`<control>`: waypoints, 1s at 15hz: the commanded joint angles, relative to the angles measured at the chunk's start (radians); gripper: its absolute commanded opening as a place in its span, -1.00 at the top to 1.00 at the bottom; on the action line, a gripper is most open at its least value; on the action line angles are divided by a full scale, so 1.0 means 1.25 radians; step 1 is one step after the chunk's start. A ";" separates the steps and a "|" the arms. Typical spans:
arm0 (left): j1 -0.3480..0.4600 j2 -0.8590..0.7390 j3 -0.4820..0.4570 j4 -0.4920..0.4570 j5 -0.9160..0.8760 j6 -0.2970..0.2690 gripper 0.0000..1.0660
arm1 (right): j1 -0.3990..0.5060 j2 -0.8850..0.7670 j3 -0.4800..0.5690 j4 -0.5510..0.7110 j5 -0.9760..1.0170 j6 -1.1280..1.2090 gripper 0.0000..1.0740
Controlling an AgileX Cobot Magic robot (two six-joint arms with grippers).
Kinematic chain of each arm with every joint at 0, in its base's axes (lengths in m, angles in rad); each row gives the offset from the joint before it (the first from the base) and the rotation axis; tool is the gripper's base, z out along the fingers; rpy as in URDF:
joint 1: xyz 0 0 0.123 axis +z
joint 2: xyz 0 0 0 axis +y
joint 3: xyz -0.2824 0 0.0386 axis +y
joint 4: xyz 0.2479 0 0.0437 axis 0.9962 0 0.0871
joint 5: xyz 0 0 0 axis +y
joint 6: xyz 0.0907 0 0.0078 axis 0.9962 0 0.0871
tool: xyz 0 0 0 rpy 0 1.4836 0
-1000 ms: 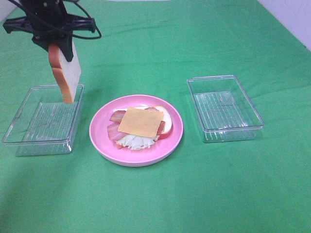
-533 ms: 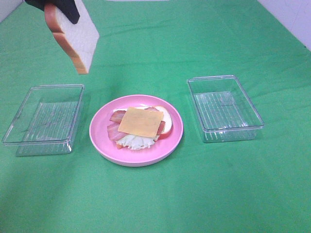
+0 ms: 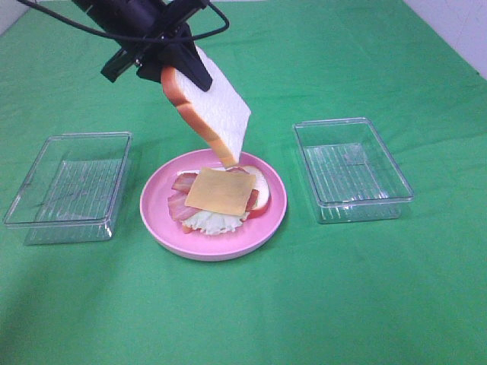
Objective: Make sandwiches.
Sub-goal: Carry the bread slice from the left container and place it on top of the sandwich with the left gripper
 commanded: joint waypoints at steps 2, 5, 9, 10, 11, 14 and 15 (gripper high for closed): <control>-0.002 0.002 0.138 -0.094 -0.070 0.070 1.00 | -0.001 -0.019 0.002 0.000 -0.005 -0.002 -0.80; -0.002 0.002 0.222 -0.201 -0.167 0.181 1.00 | -0.001 -0.019 0.002 0.000 -0.005 -0.002 -0.80; -0.002 0.030 0.245 -0.235 -0.226 0.224 1.00 | -0.001 -0.019 0.002 0.000 -0.005 -0.002 -0.80; -0.002 0.041 0.245 -0.245 -0.229 0.224 1.00 | -0.001 -0.019 0.002 0.000 -0.005 -0.002 -0.80; -0.003 0.050 0.245 -0.258 -0.228 0.225 1.00 | -0.001 -0.019 0.002 0.000 -0.005 -0.002 -0.80; -0.003 0.082 0.245 -0.277 -0.234 0.236 1.00 | -0.001 -0.019 0.002 0.000 -0.005 -0.002 -0.80; -0.003 0.087 0.245 -0.273 -0.234 0.236 1.00 | -0.001 -0.019 0.002 0.000 -0.005 -0.002 -0.80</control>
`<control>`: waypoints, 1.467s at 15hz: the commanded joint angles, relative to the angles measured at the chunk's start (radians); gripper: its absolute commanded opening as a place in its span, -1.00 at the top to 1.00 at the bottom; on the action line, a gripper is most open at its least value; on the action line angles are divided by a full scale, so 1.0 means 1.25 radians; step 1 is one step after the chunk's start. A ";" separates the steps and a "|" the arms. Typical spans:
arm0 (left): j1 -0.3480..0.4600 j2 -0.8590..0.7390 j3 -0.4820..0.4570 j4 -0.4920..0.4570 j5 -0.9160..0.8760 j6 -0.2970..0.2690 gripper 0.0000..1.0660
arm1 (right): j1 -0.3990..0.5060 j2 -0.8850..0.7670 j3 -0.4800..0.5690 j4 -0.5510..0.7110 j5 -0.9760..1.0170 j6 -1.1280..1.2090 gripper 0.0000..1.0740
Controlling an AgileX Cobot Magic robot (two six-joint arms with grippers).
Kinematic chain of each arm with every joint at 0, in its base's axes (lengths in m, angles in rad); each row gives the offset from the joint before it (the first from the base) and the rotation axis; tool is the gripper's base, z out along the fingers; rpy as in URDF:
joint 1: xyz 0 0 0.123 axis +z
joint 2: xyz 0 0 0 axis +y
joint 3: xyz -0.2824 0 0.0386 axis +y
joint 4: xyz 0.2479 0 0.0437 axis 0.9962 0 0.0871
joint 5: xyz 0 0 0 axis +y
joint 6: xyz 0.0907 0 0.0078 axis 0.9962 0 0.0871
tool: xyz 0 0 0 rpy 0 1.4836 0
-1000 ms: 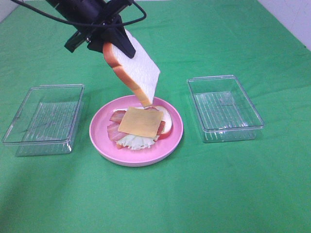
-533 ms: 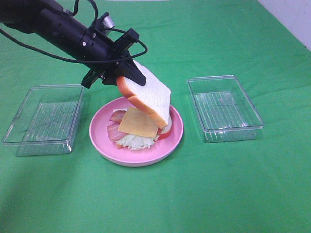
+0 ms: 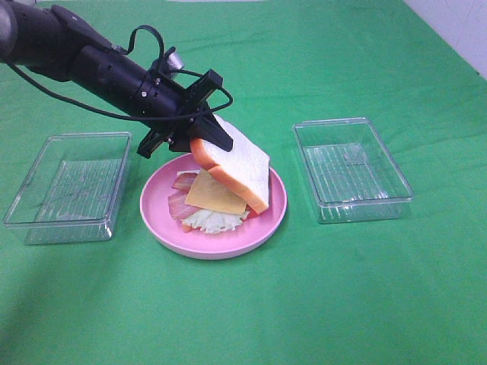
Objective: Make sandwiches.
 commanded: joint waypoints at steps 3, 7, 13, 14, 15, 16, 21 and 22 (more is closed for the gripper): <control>-0.003 0.008 0.003 0.002 -0.011 0.002 1.00 | -0.001 -0.019 0.002 0.000 -0.005 -0.002 -0.80; -0.003 -0.006 0.000 0.073 0.019 -0.038 -0.43 | -0.001 -0.019 0.002 0.000 -0.005 -0.002 -0.80; -0.003 -0.073 -0.022 0.326 0.063 -0.197 -0.49 | -0.001 -0.019 0.002 0.000 -0.005 -0.002 -0.80; -0.003 -0.098 -0.022 0.364 0.082 -0.211 -0.49 | -0.001 -0.019 0.002 0.000 -0.005 -0.002 -0.80; -0.003 -0.122 -0.022 0.404 0.102 -0.225 -0.49 | -0.001 -0.019 0.002 0.000 -0.005 -0.002 -0.80; -0.003 -0.150 -0.022 0.454 0.131 -0.249 -0.50 | -0.001 -0.019 0.002 0.000 -0.005 -0.002 -0.80; 0.026 -0.290 -0.022 0.756 0.236 -0.330 -0.82 | -0.001 -0.019 0.002 0.000 -0.005 -0.002 -0.80; 0.063 -0.304 -0.022 0.773 0.248 -0.329 -0.82 | -0.001 -0.019 0.002 0.000 -0.005 -0.002 -0.80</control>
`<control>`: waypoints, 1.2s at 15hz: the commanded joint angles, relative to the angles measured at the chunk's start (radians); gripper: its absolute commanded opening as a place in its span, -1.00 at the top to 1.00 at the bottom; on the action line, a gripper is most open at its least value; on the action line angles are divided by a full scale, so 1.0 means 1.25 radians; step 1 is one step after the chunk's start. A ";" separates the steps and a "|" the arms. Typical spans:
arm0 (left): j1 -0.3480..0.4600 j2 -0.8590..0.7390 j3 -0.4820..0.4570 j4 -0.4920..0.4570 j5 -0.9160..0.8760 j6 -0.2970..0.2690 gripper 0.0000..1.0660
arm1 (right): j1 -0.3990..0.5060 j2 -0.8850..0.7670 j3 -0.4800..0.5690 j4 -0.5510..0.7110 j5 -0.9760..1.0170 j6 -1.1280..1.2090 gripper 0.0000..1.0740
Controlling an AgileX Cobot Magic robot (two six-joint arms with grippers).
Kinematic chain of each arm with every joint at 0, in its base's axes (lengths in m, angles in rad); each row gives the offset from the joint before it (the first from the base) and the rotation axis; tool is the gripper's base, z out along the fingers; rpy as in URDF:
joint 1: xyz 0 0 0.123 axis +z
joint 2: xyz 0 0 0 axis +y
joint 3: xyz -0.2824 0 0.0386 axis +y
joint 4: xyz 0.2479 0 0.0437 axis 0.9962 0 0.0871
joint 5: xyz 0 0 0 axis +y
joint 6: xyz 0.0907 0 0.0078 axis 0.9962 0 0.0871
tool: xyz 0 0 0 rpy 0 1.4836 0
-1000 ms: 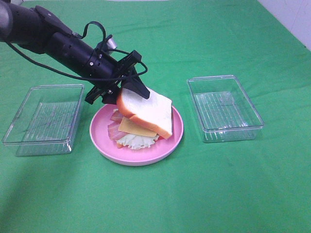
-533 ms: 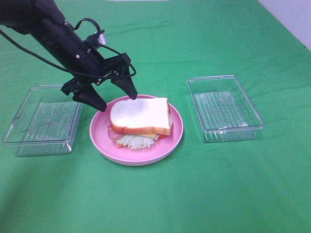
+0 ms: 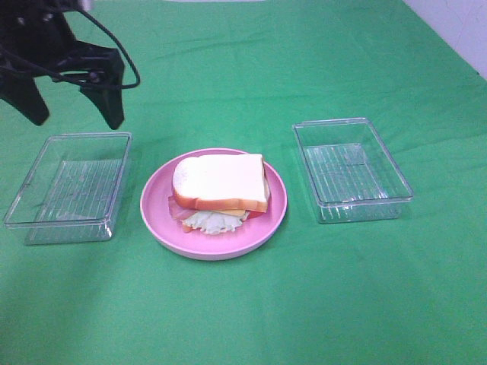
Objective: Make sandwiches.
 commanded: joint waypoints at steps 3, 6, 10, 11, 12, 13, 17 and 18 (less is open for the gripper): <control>0.174 -0.036 -0.004 0.095 0.063 0.036 -0.81 | -0.001 -0.019 0.002 0.000 -0.005 -0.002 -0.80; 0.214 -0.090 0.031 0.095 0.061 0.056 -0.81 | -0.001 -0.019 0.002 0.000 -0.005 -0.002 -0.80; 0.154 -0.390 0.329 0.075 -0.076 0.030 -0.81 | -0.001 -0.019 0.002 0.000 -0.005 -0.002 -0.80; 0.142 -0.480 0.397 0.074 -0.098 0.030 -0.81 | -0.001 -0.019 0.002 0.000 -0.005 -0.002 -0.80; 0.137 -0.561 0.450 0.074 -0.113 0.030 -0.81 | -0.001 -0.019 0.002 0.000 -0.005 -0.002 -0.80; 0.137 -0.597 0.470 0.074 -0.117 0.030 -0.81 | -0.001 -0.019 0.002 0.000 -0.005 -0.002 -0.80; 0.137 -0.916 0.614 0.086 -0.110 0.038 -0.81 | -0.001 -0.019 0.002 0.000 -0.005 -0.002 -0.80; 0.137 -1.033 0.658 0.078 -0.107 0.038 -0.81 | -0.001 -0.019 0.002 0.000 -0.005 -0.002 -0.80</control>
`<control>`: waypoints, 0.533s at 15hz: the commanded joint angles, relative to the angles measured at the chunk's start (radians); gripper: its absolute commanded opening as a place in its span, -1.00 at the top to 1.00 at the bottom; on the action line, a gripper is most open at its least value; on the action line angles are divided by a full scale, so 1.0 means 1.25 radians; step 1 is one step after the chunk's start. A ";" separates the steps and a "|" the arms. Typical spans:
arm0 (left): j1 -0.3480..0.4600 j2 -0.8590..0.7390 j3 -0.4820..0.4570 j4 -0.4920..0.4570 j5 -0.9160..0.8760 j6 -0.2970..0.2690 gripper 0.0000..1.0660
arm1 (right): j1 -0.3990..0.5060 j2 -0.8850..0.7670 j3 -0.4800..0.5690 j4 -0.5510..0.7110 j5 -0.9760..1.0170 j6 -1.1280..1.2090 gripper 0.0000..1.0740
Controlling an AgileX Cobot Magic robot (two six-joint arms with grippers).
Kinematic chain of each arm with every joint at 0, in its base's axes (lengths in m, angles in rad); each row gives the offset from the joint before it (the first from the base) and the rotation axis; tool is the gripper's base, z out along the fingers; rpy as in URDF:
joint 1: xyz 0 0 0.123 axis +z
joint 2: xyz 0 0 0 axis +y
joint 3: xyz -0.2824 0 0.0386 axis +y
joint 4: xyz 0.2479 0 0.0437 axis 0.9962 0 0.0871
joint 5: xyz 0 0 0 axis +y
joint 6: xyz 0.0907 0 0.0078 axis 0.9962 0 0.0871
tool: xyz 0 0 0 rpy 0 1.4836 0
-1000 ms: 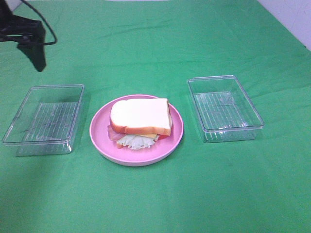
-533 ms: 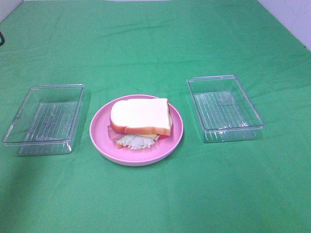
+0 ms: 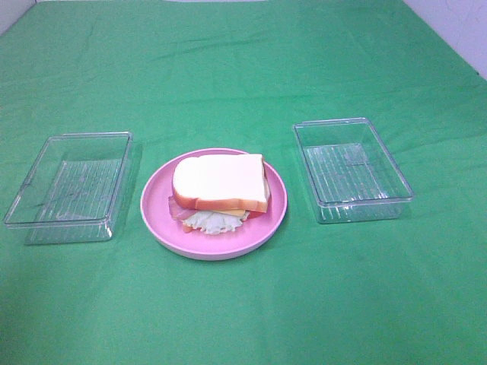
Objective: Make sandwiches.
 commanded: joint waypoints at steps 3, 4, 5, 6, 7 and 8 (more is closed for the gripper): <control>-0.006 -0.286 0.132 -0.008 -0.004 0.007 -0.81 | -0.001 -0.019 0.002 0.000 -0.004 -0.002 -0.80; -0.006 -0.339 0.161 -0.009 -0.004 0.030 -0.81 | -0.001 -0.019 0.002 0.000 -0.004 -0.002 -0.80; -0.006 -0.398 0.187 -0.010 -0.004 0.044 -0.81 | -0.001 -0.019 0.002 0.000 -0.004 -0.002 -0.80; -0.006 -0.420 0.196 -0.010 -0.004 0.046 -0.81 | -0.001 -0.019 0.002 0.000 -0.004 -0.002 -0.80; -0.006 -0.496 0.218 -0.010 -0.003 0.046 -0.81 | -0.001 -0.019 0.002 0.000 -0.004 -0.002 -0.80; -0.006 -0.522 0.226 -0.010 -0.003 0.045 -0.81 | -0.001 -0.019 0.002 0.000 -0.004 -0.002 -0.80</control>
